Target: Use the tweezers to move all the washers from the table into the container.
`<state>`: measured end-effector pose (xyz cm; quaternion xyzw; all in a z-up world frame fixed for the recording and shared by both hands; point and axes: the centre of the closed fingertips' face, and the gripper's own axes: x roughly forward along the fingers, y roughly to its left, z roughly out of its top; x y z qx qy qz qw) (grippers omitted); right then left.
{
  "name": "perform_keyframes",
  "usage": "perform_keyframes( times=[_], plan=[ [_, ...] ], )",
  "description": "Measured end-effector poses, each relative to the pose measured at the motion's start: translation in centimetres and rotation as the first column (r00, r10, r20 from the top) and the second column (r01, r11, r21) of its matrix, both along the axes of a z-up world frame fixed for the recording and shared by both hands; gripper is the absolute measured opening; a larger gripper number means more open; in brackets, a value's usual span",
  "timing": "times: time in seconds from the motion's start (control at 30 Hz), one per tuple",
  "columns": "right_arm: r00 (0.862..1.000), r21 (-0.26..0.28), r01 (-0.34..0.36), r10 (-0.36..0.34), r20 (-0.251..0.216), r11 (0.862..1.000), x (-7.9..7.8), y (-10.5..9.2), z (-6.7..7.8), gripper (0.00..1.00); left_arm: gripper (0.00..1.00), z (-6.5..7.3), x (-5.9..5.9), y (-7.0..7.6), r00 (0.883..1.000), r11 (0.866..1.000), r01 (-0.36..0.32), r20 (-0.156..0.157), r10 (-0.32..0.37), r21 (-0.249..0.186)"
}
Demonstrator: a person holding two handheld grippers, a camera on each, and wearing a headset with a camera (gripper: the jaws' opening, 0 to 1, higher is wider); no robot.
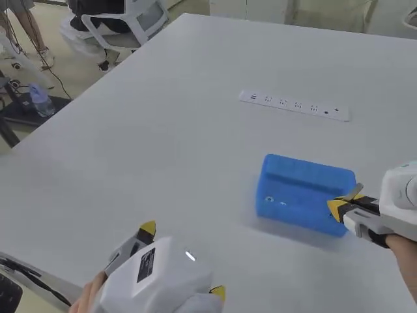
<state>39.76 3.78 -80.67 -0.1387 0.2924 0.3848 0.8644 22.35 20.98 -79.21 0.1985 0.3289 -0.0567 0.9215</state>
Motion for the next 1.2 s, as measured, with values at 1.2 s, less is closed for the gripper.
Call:
perform_keyframes(
  times=[1.2],
  plan=[
    [0.986,0.089,-0.162,0.156,0.062,0.983,-3.4,1.4,5.7,0.04,0.54,6.2,2.4,-4.4,0.971,0.964,0.233,0.088,-0.223,-0.126]
  ],
)
